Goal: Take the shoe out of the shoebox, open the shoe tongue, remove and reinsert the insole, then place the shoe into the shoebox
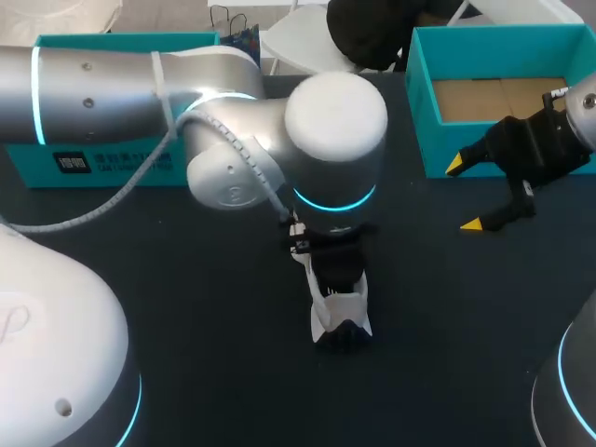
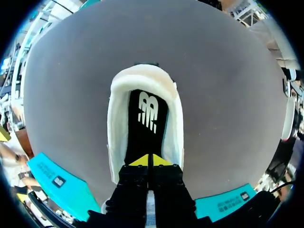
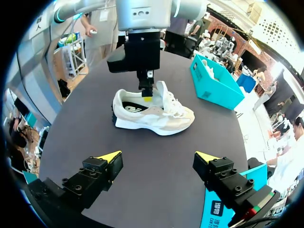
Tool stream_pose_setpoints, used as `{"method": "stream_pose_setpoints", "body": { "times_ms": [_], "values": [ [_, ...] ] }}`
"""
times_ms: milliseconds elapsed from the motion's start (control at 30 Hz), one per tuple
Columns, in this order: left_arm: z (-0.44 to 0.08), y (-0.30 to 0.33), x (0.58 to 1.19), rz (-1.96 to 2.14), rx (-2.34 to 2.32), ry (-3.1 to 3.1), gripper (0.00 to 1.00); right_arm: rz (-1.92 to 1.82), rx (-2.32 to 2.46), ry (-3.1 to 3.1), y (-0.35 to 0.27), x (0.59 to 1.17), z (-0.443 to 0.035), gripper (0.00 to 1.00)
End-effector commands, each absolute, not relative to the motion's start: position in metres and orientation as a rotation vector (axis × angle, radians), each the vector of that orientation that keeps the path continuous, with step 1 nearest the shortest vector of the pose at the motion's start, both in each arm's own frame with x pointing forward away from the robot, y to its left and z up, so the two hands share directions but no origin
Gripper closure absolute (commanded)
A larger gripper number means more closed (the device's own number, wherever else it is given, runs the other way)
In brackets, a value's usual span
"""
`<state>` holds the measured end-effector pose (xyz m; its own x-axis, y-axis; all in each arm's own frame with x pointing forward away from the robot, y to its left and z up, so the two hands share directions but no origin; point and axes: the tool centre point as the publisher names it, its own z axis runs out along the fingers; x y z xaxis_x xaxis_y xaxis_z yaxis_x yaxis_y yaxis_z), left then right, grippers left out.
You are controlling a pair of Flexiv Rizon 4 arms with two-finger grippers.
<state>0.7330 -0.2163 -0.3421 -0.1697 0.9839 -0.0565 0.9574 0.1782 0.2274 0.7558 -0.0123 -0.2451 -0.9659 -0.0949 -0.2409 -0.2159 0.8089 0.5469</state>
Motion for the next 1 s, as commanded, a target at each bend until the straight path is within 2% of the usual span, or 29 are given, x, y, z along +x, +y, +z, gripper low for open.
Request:
{"method": "stream_pose_setpoints", "body": {
  "times_ms": [33,800,1000],
  "values": [
    [-0.344,-0.22,0.739,0.231,1.855,2.293,0.0,0.876,-0.242,2.794,-0.012,0.756,-0.246,0.0],
    [-0.332,-0.209,0.738,0.22,2.014,2.243,0.0,0.876,-0.242,2.794,-0.012,0.756,-0.246,0.0],
    [-0.325,-0.206,0.753,0.211,1.997,2.257,0.0,0.876,-0.242,2.794,-0.012,0.756,-0.246,0.0]
  ]
}}
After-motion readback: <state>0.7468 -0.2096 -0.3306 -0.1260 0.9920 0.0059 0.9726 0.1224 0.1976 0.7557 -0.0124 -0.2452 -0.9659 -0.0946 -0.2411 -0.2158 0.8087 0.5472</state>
